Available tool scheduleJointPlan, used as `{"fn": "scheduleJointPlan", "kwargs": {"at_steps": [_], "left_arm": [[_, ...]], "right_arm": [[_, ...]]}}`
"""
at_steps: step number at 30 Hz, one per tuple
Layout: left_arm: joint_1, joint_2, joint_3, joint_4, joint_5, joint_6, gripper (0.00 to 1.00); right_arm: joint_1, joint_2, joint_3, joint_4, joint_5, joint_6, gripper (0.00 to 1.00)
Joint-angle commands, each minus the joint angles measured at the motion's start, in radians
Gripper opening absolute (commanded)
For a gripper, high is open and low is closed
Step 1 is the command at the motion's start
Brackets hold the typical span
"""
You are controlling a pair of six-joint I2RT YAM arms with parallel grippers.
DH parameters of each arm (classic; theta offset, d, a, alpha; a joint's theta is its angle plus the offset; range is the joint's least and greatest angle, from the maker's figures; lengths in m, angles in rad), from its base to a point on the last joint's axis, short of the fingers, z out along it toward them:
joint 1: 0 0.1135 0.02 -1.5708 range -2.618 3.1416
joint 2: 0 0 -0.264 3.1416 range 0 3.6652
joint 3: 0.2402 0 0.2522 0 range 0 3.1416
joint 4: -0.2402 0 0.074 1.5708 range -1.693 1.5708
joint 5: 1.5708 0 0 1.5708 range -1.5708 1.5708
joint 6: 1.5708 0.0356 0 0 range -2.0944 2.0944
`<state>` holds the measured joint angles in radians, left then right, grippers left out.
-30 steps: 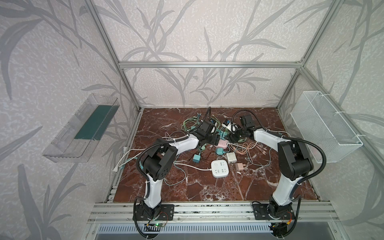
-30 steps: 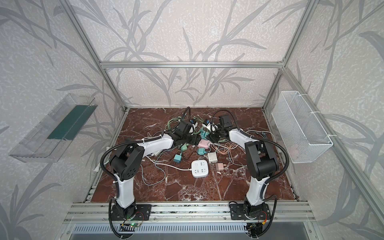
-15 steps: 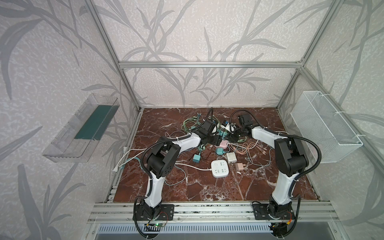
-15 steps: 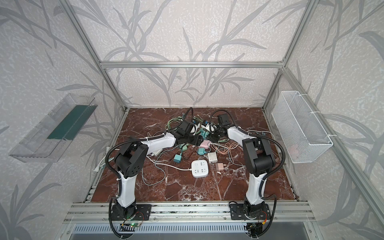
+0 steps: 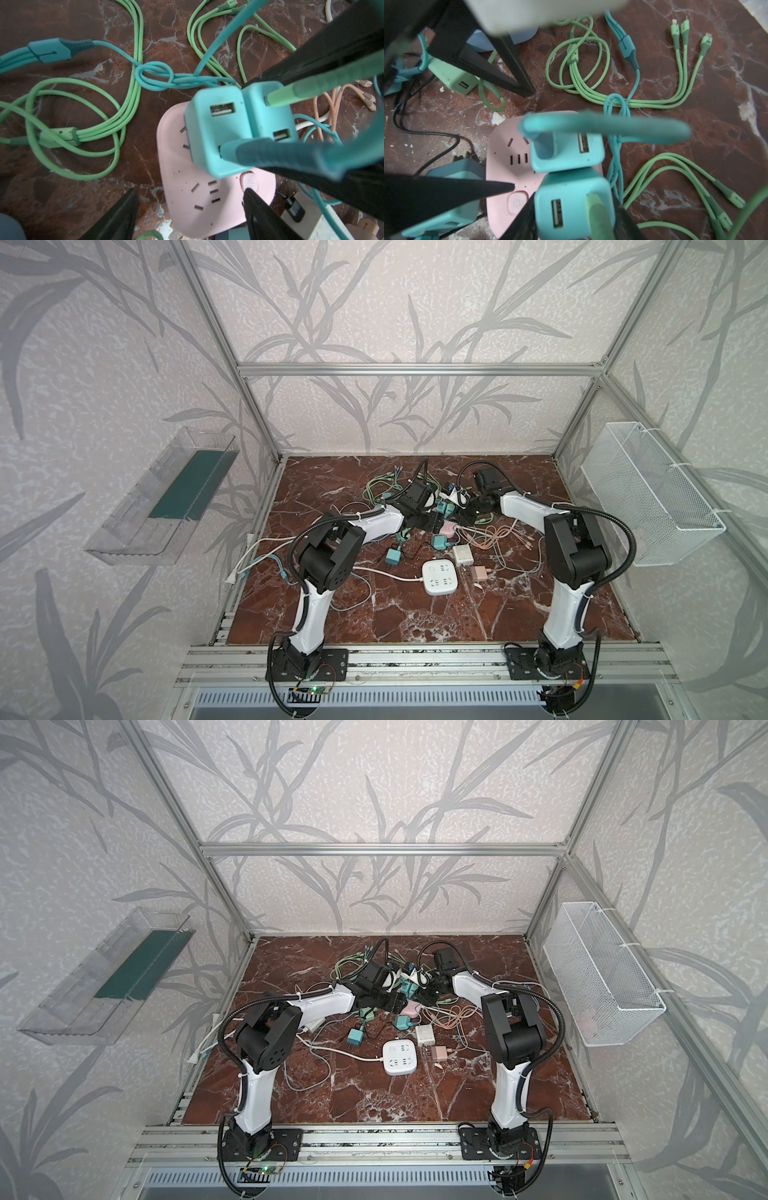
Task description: Pull the plug off the socket
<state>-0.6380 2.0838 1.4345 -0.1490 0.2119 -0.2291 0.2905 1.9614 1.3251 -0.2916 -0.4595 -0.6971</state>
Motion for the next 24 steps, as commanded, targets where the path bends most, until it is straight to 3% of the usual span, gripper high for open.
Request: {"fn": "scheduleJointPlan", "kwargs": {"at_steps": [1, 24], "left_arm": [[0.007, 0.023, 0.038, -0.030, 0.005, 0.000, 0.79], [0.008, 0.076, 0.113, -0.112, -0.034, -0.013, 0.65]], "right_arm": [[0.010, 0.022, 0.031, -0.026, -0.026, -0.010, 0.50], [0.026, 0.029, 0.044, -0.057, -0.009, -0.033, 0.36]]}}
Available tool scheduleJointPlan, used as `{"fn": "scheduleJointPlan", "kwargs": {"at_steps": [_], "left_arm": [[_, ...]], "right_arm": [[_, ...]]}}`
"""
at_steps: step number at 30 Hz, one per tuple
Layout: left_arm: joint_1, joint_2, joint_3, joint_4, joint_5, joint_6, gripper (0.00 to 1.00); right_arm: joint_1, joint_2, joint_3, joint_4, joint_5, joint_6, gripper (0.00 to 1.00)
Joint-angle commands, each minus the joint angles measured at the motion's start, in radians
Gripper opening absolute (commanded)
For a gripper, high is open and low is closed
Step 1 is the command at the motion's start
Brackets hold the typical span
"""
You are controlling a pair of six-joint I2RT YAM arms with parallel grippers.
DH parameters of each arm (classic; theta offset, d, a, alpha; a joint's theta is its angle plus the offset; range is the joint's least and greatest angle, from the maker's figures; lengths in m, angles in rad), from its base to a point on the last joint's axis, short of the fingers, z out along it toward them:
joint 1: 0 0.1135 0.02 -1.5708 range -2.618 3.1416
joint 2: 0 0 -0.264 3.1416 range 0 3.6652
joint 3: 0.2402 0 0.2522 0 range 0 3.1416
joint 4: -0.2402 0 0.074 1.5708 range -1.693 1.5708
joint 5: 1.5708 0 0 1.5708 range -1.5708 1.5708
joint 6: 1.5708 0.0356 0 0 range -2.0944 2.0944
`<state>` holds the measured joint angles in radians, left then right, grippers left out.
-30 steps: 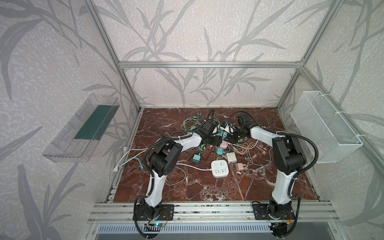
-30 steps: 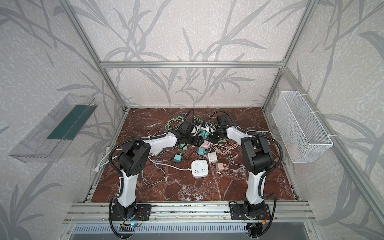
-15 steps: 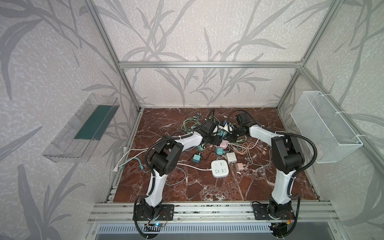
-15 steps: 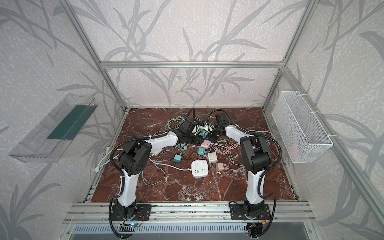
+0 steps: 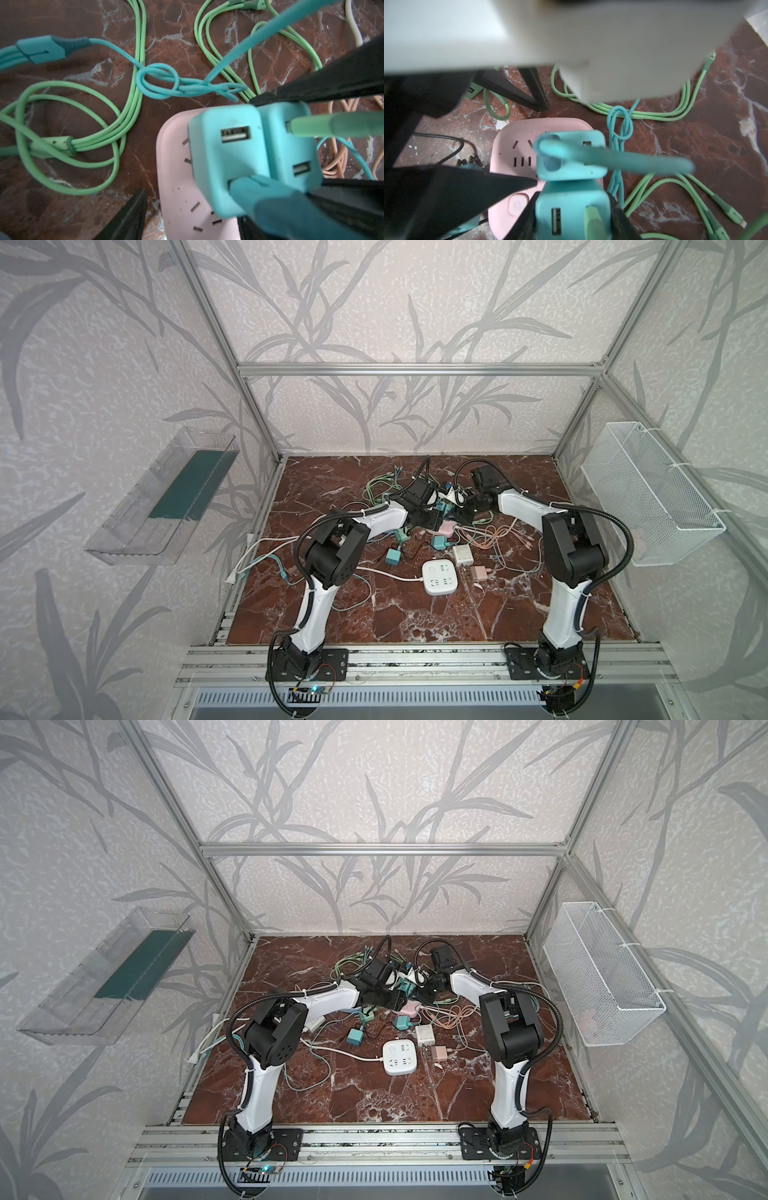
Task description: Pull the plug off the socket
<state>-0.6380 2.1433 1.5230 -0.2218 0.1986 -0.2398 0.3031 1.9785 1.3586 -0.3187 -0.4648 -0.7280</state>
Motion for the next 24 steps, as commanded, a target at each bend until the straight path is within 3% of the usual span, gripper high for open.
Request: {"fn": "scheduleJointPlan", "kwargs": {"at_steps": [1, 24], "left_arm": [[0.006, 0.017, 0.026, -0.040, -0.021, -0.003, 0.64], [-0.003, 0.058, 0.057, -0.193, -0.106, 0.004, 0.55]], "right_arm": [[0.014, 0.008, 0.010, -0.027, -0.005, -0.001, 0.35], [0.013, -0.039, 0.011, 0.097, -0.038, 0.171, 0.23]]}}
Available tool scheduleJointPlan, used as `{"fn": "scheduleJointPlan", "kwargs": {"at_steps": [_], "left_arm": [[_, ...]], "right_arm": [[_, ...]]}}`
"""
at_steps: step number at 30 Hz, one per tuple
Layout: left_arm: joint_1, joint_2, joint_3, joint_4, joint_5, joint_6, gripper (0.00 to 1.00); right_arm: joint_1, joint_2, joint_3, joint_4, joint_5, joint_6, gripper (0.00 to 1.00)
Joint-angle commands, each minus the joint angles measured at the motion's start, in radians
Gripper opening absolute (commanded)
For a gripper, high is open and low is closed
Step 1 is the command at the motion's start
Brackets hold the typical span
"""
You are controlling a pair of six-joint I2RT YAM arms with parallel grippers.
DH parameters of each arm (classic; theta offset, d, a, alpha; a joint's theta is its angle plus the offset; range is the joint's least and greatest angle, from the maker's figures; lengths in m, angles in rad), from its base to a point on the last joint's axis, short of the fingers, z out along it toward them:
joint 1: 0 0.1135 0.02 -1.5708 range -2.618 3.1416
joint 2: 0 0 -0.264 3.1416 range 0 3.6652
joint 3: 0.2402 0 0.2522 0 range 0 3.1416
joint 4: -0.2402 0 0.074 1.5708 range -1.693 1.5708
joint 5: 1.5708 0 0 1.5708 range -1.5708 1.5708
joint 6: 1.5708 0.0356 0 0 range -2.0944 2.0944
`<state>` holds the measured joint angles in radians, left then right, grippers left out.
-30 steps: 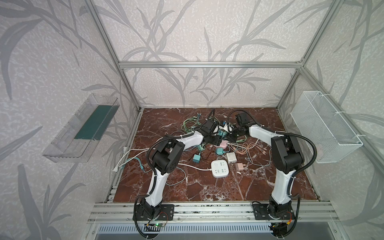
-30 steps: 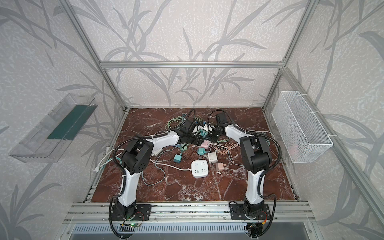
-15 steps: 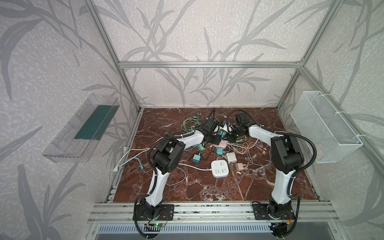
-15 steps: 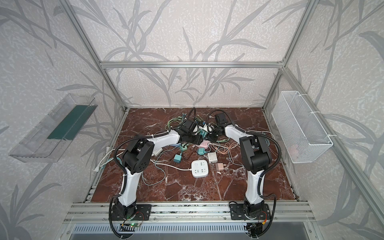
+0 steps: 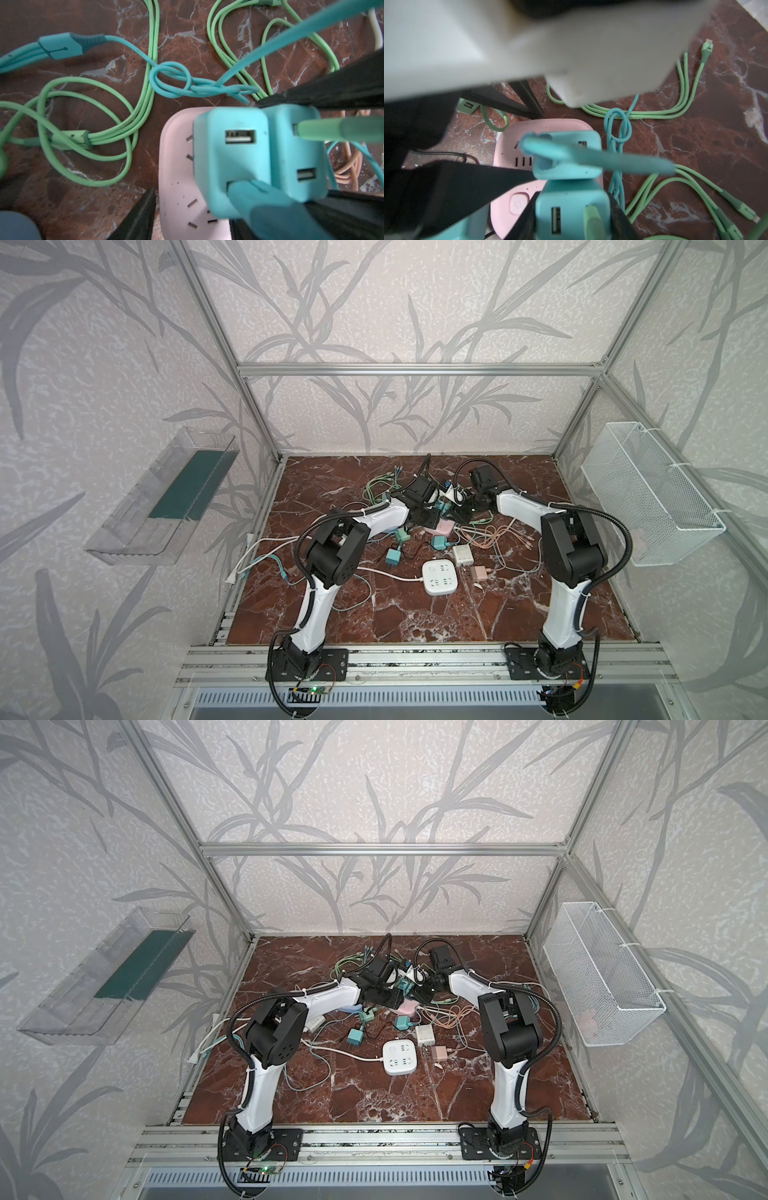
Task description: Pull the plug off the socket
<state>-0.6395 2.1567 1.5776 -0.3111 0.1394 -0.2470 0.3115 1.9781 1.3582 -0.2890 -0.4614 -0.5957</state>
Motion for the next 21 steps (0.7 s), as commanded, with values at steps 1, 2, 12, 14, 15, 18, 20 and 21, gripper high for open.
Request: {"fn": "scheduleJointPlan", "kwargs": {"at_steps": [1, 2, 12, 14, 15, 18, 20, 21], "left_arm": [[-0.002, 0.046, 0.002, -0.108, -0.050, 0.010, 0.55], [-0.002, 0.046, 0.004, -0.111, -0.053, 0.009, 0.55], [-0.003, 0.064, 0.025, -0.133, -0.064, 0.000, 0.55], [-0.002, 0.069, 0.030, -0.136, -0.066, -0.002, 0.55], [-0.002, 0.070, 0.032, -0.136, -0.066, -0.003, 0.55], [-0.002, 0.075, 0.038, -0.142, -0.069, -0.006, 0.55], [-0.003, 0.077, 0.041, -0.147, -0.073, -0.007, 0.55], [-0.003, 0.078, 0.042, -0.148, -0.075, -0.008, 0.55]], "right_arm": [[0.005, -0.041, 0.009, 0.071, -0.044, 0.041, 0.23], [0.006, -0.043, 0.007, 0.073, -0.045, 0.043, 0.23], [0.018, -0.055, 0.004, 0.062, -0.012, 0.045, 0.22], [0.020, -0.057, 0.009, 0.061, -0.008, 0.052, 0.22], [0.020, -0.060, 0.013, 0.061, -0.006, 0.055, 0.22], [0.021, -0.059, 0.024, 0.056, -0.002, 0.062, 0.22], [0.023, -0.059, 0.027, 0.054, 0.001, 0.065, 0.22], [0.025, -0.059, 0.028, 0.053, 0.007, 0.061, 0.22]]}}
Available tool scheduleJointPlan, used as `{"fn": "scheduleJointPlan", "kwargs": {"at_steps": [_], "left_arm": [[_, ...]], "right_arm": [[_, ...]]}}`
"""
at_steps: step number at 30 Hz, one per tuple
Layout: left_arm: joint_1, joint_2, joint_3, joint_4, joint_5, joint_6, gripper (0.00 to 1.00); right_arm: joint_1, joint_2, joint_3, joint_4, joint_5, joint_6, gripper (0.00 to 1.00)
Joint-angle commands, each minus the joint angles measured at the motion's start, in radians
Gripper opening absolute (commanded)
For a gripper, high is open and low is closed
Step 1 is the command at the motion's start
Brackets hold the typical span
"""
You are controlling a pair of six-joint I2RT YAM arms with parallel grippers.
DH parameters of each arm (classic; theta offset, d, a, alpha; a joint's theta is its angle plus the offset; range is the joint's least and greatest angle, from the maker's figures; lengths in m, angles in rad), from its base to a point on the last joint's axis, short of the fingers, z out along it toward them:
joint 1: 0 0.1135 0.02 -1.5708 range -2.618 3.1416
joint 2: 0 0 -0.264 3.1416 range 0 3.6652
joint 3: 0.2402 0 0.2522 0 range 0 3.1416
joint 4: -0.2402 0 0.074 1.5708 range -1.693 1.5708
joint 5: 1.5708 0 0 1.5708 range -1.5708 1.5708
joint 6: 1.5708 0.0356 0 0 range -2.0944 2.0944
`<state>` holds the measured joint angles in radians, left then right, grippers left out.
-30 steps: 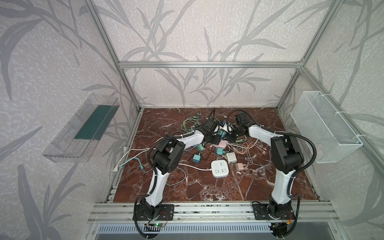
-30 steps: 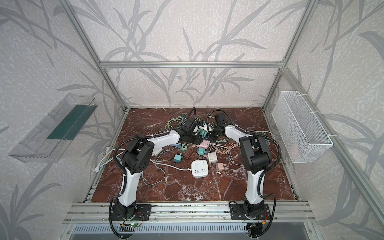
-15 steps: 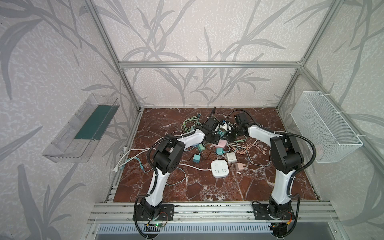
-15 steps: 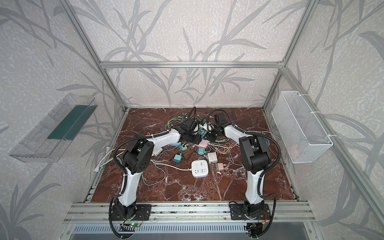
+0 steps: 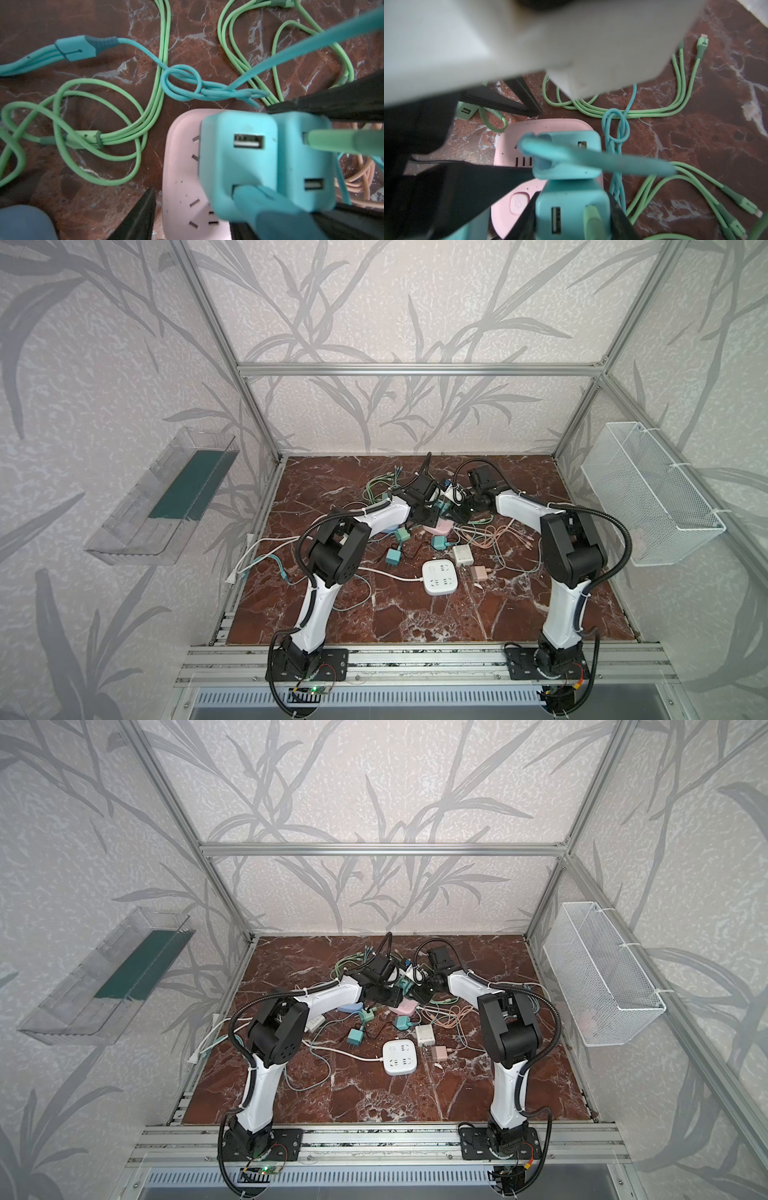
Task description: Pull the plug off the socket
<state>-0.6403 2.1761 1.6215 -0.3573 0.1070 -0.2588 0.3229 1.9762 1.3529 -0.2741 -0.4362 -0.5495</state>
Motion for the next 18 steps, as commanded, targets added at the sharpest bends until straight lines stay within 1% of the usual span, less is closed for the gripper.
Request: {"fn": "scheduleJointPlan", "kwargs": {"at_steps": [1, 4, 6, 14, 18], "left_arm": [[-0.001, 0.060, 0.001, -0.103, -0.042, 0.004, 0.55], [-0.001, 0.067, 0.009, -0.109, -0.041, 0.001, 0.55], [-0.001, 0.070, 0.014, -0.115, -0.042, -0.002, 0.55], [-0.002, 0.081, 0.021, -0.126, -0.048, -0.005, 0.55], [-0.001, 0.085, 0.023, -0.127, -0.051, -0.009, 0.55]], "right_arm": [[0.020, -0.058, 0.032, 0.036, -0.006, 0.005, 0.22], [0.058, -0.051, 0.030, 0.007, 0.062, -0.058, 0.22], [0.075, -0.048, 0.024, 0.005, 0.091, -0.073, 0.22], [0.077, -0.065, 0.015, 0.044, 0.110, -0.051, 0.21], [0.076, -0.059, 0.049, 0.021, 0.126, 0.001, 0.20]]}}
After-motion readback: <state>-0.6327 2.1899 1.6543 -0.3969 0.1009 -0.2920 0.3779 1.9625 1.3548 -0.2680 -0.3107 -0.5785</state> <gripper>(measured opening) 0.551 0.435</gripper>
